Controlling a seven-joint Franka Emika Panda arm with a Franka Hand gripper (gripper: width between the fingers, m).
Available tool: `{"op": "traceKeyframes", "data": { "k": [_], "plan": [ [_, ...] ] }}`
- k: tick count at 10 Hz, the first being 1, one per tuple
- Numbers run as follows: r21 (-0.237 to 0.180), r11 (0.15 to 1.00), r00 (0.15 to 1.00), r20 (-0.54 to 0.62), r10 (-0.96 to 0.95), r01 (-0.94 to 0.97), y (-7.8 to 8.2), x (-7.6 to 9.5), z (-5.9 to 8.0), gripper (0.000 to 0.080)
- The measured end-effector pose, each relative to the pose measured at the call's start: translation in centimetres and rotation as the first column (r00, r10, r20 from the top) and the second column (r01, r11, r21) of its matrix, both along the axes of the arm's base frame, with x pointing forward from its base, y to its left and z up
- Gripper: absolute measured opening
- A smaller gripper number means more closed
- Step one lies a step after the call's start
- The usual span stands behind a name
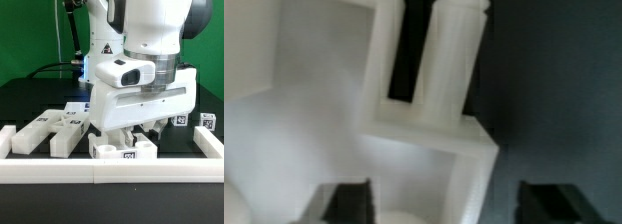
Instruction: Assemble chair
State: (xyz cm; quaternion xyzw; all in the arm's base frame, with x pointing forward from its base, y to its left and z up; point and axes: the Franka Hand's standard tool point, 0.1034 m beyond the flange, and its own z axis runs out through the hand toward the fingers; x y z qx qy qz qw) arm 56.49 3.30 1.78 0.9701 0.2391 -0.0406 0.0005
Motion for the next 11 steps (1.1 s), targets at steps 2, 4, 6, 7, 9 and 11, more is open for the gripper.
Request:
{"op": "traceKeyframes", "data": {
  "k": [2,4,6,7,9,11],
  "plan": [
    [0.000,1.000,1.000,0.000,0.000,0.000,0.00,0.00,0.00,0.0109],
    [0.000,1.000,1.000,0.000,0.000,0.000,0.00,0.00,0.00,0.0032],
    [0.000,1.000,1.000,0.000,0.000,0.000,0.00,0.00,0.00,0.0032],
    [0.000,1.000,1.000,0.000,0.000,0.000,0.00,0.00,0.00,0.0032],
    [0.000,1.000,1.000,0.000,0.000,0.000,0.00,0.00,0.00,0.0032],
    [-0.003,0.999,0.999,0.001,-0.032,0.032,0.16,0.00,0.01,0.0032]
  ]
}}
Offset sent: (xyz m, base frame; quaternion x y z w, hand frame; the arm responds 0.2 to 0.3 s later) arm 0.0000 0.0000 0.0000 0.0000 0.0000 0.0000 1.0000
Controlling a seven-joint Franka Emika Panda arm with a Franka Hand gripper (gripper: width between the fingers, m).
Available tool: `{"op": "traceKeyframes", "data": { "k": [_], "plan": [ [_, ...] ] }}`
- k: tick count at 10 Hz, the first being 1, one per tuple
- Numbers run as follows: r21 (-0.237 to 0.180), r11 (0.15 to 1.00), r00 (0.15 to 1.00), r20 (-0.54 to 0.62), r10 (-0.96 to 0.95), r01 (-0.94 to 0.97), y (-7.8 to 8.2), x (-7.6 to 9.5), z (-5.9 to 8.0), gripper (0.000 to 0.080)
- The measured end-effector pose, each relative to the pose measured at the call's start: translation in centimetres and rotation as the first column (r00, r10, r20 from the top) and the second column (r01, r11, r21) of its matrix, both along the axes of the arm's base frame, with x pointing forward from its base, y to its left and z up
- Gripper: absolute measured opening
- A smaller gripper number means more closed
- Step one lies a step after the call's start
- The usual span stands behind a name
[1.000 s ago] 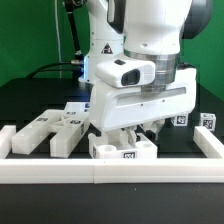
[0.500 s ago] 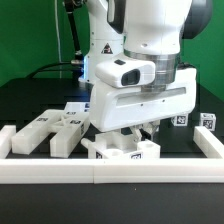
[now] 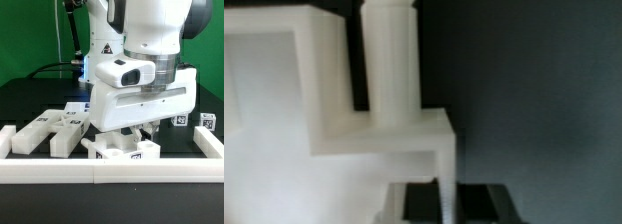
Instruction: Assemble chair
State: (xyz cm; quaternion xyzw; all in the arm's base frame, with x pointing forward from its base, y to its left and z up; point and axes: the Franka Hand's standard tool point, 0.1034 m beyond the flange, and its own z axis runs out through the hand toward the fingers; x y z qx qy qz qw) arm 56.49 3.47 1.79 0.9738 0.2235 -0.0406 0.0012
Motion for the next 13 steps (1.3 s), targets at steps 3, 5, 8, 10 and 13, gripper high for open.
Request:
{"op": "traceKeyframes", "data": {
  "k": [3,5,8,10,13],
  "plan": [
    [-0.009,0.991,0.991,0.004,-0.132,0.132,1.6,0.0,0.0,0.0032],
    [-0.011,0.974,0.974,0.007,-0.227,0.227,3.4,0.0,0.0,0.0032],
    [-0.011,0.933,0.933,-0.012,-0.360,0.360,6.0,1.3,0.1,0.0032],
    [-0.005,0.928,0.928,-0.017,-0.372,0.372,7.1,2.4,0.3,0.0032],
    [-0.005,0.926,0.925,-0.023,-0.378,0.378,8.6,3.7,1.0,0.0032]
  ]
}}
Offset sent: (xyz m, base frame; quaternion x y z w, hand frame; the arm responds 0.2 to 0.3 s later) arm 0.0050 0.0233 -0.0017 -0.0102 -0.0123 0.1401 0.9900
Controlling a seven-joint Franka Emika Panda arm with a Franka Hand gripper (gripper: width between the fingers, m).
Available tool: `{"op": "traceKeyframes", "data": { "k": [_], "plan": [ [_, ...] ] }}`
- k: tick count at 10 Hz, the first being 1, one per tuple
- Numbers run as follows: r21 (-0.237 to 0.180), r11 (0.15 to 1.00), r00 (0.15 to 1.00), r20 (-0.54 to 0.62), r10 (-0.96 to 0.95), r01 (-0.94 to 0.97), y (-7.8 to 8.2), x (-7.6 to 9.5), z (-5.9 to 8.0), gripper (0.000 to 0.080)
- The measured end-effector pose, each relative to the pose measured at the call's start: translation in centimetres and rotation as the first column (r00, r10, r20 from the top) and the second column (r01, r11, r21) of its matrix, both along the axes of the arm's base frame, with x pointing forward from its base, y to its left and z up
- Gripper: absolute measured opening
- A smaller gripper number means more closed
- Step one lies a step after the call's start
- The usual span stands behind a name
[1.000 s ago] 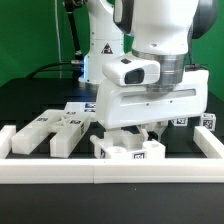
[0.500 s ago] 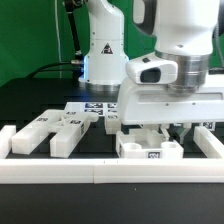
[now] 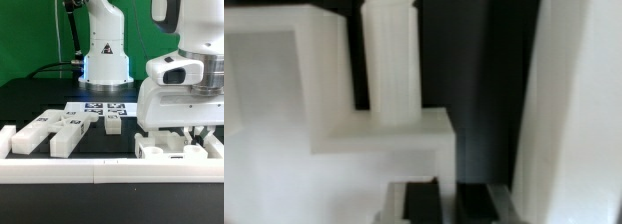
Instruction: Assemble chair
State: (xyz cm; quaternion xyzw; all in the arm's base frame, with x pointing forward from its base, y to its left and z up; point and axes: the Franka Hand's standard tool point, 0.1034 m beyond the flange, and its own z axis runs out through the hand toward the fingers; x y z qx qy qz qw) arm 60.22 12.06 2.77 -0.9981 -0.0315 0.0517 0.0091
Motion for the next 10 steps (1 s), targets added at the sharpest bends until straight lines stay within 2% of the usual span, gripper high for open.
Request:
{"op": "traceKeyframes", "data": {
  "k": [2,6,7,8,9,10],
  "plan": [
    [0.011,1.000,1.000,-0.014,-0.016,0.016,1.0,0.2,0.4,0.0032],
    [0.009,1.000,1.000,-0.018,0.004,-0.004,1.9,-0.1,0.1,0.0032],
    [0.009,1.000,1.000,-0.018,0.001,-0.001,1.7,0.0,0.1,0.0142],
    [0.008,1.000,1.000,-0.017,-0.001,0.001,1.6,0.0,0.2,0.0142],
    [0.010,1.000,1.000,-0.016,0.014,-0.013,1.5,0.1,0.3,0.0279],
    [0.013,1.000,1.000,-0.009,0.027,-0.027,1.3,0.3,0.8,0.0461]
  ]
}}
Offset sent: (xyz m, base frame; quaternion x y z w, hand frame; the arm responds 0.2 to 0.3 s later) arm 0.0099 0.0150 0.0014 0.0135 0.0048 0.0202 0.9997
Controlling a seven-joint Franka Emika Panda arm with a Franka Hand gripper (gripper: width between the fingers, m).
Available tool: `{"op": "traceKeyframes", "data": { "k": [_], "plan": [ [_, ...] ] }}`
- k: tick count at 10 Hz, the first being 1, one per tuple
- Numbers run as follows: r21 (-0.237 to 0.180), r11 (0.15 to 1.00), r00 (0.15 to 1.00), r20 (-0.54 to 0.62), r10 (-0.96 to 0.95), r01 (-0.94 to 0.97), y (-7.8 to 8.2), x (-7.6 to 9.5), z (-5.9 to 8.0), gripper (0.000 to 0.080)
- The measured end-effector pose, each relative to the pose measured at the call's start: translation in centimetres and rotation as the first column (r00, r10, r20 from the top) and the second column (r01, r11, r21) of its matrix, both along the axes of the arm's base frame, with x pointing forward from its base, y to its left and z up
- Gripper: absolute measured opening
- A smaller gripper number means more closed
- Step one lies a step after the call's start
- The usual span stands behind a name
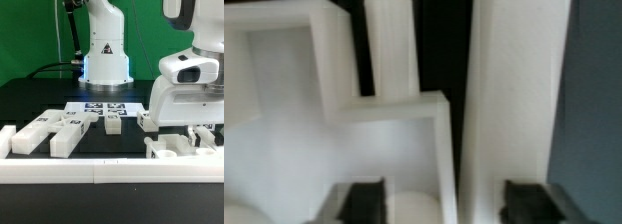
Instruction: Assemble chair
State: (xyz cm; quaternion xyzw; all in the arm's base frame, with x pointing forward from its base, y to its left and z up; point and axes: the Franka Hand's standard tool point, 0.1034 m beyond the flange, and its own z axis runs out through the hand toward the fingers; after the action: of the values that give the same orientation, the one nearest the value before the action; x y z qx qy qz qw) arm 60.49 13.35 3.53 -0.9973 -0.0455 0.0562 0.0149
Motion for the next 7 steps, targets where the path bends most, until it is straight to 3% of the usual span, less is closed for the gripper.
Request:
{"op": "traceKeyframes", "data": {
  "k": [1,2,3,7],
  "plan": [
    [0.001,1.000,1.000,0.003,0.005,-0.005,-0.1,0.0,0.3,0.0581],
    [0.001,1.000,1.000,0.004,0.011,-0.011,-0.2,-0.1,0.6,0.0581],
    [0.002,1.000,1.000,0.004,0.029,-0.029,-0.3,-0.5,1.0,0.0635],
    [0.004,0.988,0.988,-0.015,0.157,-0.157,-3.3,-4.0,3.7,0.0649]
  ]
}}
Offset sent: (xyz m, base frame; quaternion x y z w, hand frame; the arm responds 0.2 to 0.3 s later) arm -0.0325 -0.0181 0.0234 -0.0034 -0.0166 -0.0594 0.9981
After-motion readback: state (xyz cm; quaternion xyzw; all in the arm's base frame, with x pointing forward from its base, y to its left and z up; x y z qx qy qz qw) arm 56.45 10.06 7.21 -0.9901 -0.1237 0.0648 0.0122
